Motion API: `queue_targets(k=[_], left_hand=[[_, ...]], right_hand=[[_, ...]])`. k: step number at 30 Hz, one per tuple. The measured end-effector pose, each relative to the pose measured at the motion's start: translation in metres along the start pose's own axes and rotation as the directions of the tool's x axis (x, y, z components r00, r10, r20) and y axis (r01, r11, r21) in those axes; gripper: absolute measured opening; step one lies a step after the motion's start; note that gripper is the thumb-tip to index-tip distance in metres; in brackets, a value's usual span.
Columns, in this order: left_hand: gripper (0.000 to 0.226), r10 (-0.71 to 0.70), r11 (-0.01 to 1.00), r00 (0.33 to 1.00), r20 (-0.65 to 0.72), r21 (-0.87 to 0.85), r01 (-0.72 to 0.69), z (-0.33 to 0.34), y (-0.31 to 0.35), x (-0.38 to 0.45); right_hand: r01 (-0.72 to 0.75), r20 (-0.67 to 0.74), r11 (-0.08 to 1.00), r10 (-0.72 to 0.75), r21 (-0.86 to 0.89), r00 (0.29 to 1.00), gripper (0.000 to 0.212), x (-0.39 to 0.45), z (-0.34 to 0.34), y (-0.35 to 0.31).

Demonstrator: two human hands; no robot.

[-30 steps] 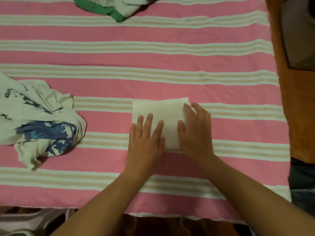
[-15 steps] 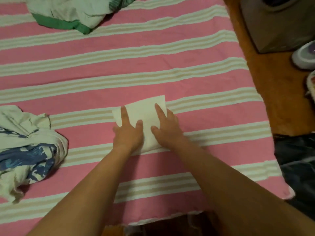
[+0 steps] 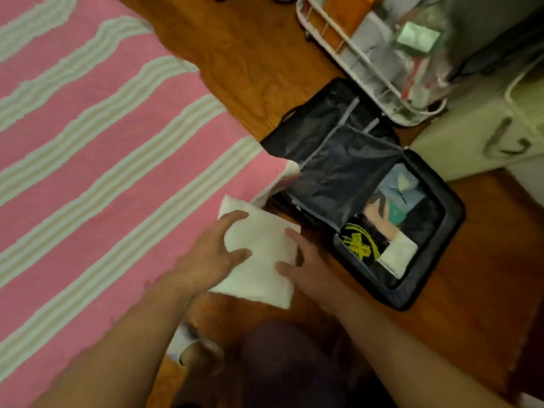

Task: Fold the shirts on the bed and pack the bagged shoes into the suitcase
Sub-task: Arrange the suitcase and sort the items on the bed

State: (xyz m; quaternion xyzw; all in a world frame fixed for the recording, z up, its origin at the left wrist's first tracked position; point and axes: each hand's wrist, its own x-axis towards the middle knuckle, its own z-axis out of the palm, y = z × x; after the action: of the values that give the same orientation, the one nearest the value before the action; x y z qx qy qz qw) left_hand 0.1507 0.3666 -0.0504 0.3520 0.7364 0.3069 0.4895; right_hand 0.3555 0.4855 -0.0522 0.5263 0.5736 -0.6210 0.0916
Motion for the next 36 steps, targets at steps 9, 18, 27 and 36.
queue_targets(k=[9, 18, 27, 36], left_hand=[[0.071, 0.046, 0.983, 0.709, 0.703, 0.095, -0.158, 0.324, 0.123, 0.165], [0.07, -0.151, 0.686, 0.881, 0.447, 0.689, -0.232, 0.595, 0.077, 0.292], [0.079, -0.281, 0.495, 0.905, 0.319, 0.856, -0.148, 0.614, 0.013, 0.344], [0.068, -0.249, 0.518, 0.921, 0.301, 0.845, -0.136, 0.61, -0.029, 0.368]], right_hand=[[-0.215, 0.346, 0.909, 0.085, 0.357, 0.934, 0.04, 0.024, -0.317, 0.21], [-0.209, -0.447, 0.905, 0.371, 0.37, 0.814, 0.026, 0.069, -0.449, 0.458], [-0.034, -0.593, 0.877, 0.352, 0.48, 0.725, 0.042, 0.205, -0.52, 0.507], [-0.16, -0.525, 0.827, -0.181, -0.539, 0.832, 0.068, 0.292, -0.459, 0.517]])
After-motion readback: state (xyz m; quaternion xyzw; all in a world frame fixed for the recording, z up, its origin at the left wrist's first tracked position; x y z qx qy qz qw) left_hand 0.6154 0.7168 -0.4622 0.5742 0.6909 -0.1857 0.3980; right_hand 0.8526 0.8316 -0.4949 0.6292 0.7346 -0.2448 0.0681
